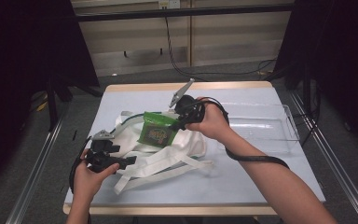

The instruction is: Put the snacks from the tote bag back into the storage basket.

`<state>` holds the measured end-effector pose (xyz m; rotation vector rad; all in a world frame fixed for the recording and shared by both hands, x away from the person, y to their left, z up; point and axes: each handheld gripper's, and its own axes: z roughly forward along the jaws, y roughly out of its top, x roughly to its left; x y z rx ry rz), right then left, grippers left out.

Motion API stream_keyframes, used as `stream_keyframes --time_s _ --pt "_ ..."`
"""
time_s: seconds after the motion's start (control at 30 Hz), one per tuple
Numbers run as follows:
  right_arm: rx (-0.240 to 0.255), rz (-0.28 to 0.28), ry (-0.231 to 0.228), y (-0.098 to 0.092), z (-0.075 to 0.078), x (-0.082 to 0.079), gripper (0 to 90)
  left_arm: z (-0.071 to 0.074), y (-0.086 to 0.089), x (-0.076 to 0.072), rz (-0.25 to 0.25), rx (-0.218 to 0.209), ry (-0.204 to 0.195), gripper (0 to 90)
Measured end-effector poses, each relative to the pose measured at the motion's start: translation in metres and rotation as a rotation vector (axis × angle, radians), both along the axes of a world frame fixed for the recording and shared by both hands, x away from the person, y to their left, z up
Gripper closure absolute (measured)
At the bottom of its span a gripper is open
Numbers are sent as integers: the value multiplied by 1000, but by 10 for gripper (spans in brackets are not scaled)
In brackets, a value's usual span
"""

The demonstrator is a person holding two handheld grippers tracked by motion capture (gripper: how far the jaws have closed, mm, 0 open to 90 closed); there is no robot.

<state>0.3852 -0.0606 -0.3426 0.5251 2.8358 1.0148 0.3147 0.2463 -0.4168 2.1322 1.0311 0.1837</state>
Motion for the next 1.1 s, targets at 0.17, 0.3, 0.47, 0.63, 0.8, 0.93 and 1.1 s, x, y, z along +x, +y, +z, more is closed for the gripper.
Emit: stream_keyframes --time_s 0.17,0.3,0.47,0.63,0.8,0.93,1.1 --pt "13 -11 5 -6 4 1 840 0 -3 1 -10 -1 6 138" --pt "19 -7 4 -8 8 2 843 2 -4 1 -4 -10 5 134" --pt "35 -15 11 -11 13 4 845 5 -4 2 -15 -10 -7 133" --pt "44 -19 7 -13 20 4 847 8 -7 3 -14 -6 -13 129" --pt "43 -18 4 -14 26 4 848 11 -11 3 -24 -10 -19 130" --pt "37 -17 7 -16 32 5 849 14 -15 5 -30 -20 -19 129" --pt "43 -23 4 -21 40 5 849 17 -18 7 -36 -19 -17 126"
